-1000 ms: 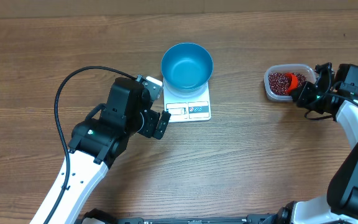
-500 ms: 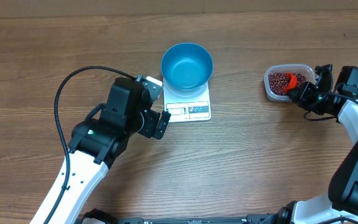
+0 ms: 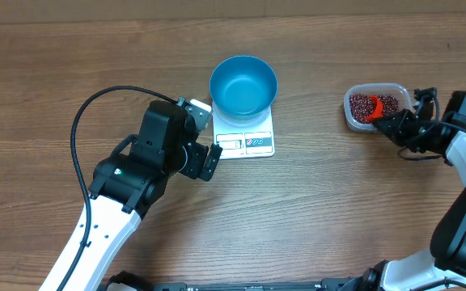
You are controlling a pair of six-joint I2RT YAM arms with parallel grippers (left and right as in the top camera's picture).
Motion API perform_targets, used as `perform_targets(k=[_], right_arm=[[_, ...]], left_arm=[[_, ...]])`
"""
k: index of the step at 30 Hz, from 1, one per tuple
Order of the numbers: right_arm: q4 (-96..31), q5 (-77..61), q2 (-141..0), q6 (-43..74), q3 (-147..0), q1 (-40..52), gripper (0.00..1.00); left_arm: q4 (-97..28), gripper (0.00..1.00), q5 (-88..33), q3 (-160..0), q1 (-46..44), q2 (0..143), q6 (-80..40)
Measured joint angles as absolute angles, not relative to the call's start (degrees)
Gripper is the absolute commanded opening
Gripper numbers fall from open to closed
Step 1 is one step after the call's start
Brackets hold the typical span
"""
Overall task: Scoop item into bowl and weigh 150g on scale
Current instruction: 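Dip the red scoop into the beans and scoop with the right gripper, then carry the filled scoop with the right gripper over the teal bowl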
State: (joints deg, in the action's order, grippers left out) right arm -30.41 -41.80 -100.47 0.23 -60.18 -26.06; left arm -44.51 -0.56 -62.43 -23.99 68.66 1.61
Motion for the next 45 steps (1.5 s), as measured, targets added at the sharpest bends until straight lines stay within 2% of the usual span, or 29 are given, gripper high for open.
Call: perform_targets(k=[15,45], right_arm=[[-30.9,-54.5,-103.6,0.1,-59.8,-33.3,0.04],[-32.1,-79.4,-103.6,0.0,-59.6,-36.3,0.04]], left_arm=[[-44.5,1.00,-0.5,-62.4,-24.0,68.7,1.6],[-44.5,0.99,-0.6,-62.4,-24.0,68.7,1.6]])
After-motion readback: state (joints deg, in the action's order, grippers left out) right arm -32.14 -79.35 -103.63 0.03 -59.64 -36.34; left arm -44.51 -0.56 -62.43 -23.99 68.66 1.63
